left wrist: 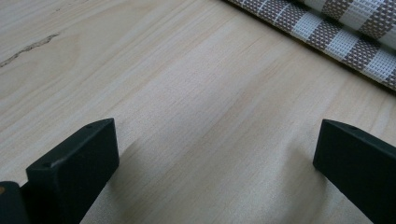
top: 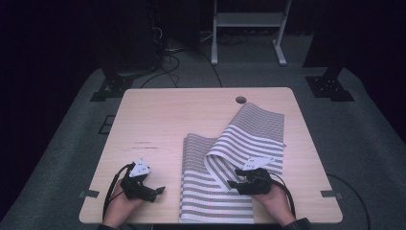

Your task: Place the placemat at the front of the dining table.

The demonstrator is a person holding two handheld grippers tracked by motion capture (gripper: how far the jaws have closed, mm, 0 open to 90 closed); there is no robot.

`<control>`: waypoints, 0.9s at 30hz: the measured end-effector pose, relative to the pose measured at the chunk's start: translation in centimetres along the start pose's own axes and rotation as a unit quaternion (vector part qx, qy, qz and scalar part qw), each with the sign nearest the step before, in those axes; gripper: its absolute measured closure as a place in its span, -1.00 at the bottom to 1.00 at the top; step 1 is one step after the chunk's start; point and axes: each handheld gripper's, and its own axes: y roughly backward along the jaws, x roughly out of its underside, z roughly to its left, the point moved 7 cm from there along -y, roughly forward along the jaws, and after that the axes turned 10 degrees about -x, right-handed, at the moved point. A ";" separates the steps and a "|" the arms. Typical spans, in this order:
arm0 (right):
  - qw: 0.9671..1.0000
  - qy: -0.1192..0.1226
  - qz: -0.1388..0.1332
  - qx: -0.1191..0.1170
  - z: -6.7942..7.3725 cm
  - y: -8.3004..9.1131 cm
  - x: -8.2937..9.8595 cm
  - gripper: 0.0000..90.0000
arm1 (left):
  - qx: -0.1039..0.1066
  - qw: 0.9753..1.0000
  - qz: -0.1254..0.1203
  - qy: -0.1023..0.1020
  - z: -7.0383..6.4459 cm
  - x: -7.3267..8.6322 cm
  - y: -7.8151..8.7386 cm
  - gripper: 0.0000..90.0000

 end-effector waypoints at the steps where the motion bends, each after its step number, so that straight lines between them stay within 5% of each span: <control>1: 1.000 0.013 0.008 0.004 0.3 -0.4 0.0 -0.02 | 0.000 1.000 0.000 0.000 0.0 0.0 0.0 -1.00; 9: 0.999 0.040 0.012 0.019 0.4 -1.0 0.4 0.07 | 0.002 1.000 0.000 -0.001 0.0 0.0 0.0 -1.00; 13: 0.999 0.033 0.010 0.024 0.0 -0.7 0.4 0.54 | 0.002 1.000 0.000 -0.001 0.0 0.0 0.0 -1.00; 18: 0.999 0.024 0.014 0.029 -0.7 -0.3 0.3 0.90 | 0.002 1.000 0.000 -0.001 0.0 0.0 0.0 -1.00; 27: 0.999 0.006 0.009 0.039 -1.6 2.0 0.3 0.93 | 0.003 1.000 -0.001 -0.002 -0.1 0.0 0.0 -1.00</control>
